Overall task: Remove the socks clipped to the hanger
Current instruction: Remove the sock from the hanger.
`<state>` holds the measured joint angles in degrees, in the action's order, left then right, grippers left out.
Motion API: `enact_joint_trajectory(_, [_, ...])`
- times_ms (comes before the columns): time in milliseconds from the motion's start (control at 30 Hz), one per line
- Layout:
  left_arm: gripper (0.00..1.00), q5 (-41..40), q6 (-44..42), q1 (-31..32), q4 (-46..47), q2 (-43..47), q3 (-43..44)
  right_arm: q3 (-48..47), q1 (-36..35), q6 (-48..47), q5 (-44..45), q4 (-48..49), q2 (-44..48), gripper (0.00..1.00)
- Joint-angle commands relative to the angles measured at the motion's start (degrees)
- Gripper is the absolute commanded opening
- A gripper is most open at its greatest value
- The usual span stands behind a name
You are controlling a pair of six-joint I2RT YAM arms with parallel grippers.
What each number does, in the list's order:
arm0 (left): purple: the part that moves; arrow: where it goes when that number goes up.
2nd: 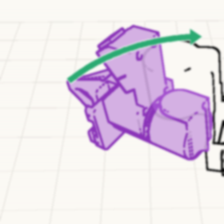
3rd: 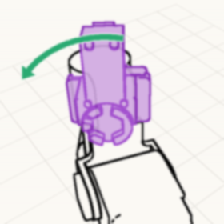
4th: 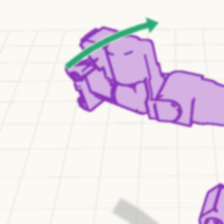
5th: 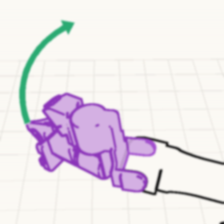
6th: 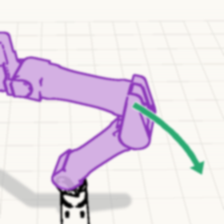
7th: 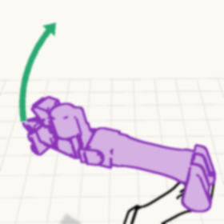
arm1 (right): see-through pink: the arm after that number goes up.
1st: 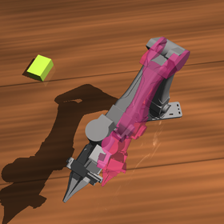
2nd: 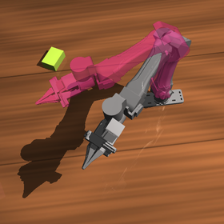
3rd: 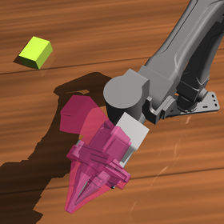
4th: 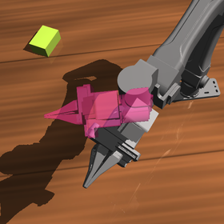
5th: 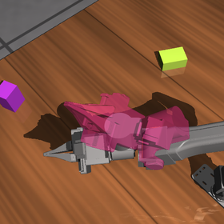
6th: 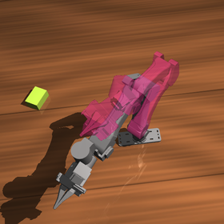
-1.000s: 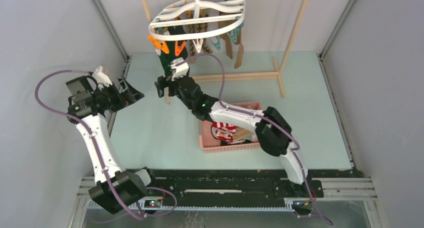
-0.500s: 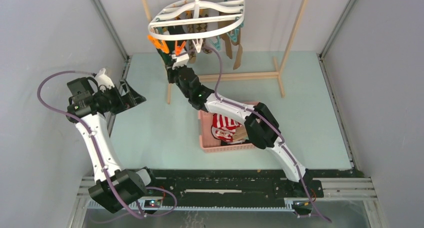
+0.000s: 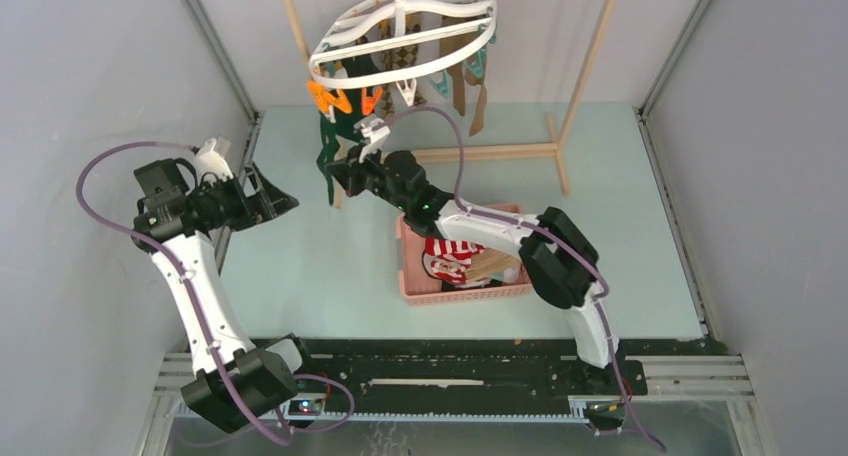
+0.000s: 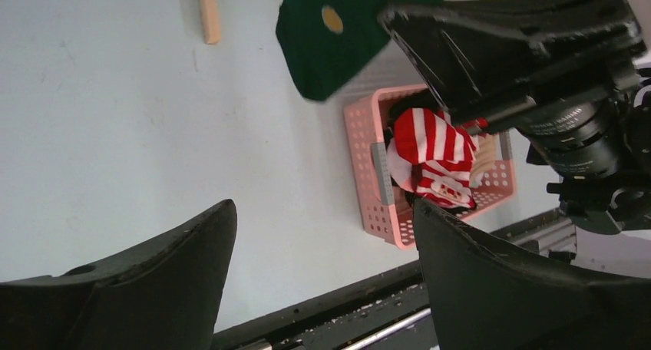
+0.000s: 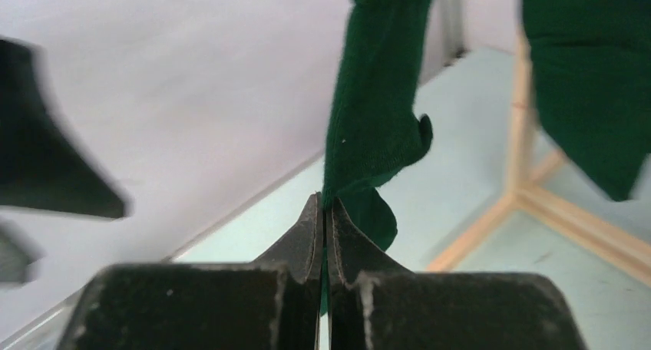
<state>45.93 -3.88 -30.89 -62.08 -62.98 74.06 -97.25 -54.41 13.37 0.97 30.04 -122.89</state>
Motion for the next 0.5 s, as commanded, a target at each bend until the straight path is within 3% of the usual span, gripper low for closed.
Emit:
enact_joint_trajectory(0, [0.89, 8.2, -5.6, -0.1, -3.3, 2.9, 3.5, 9.0, 0.5, 10.6, -15.3, 11.9, 11.2, 0.0])
enact_joint_trajectory(200, [0.9, 15.8, -8.3, 2.2, -6.1, 4.4, 5.0, 21.4, 1.6, 22.3, -25.2, 19.5, 20.3, 0.0])
enact_joint_trajectory(467, [0.96, 22.6, -2.7, 9.1, -3.4, 5.1, 6.6, 26.2, 1.9, 29.3, -34.9, 19.6, 26.2, 0.0])
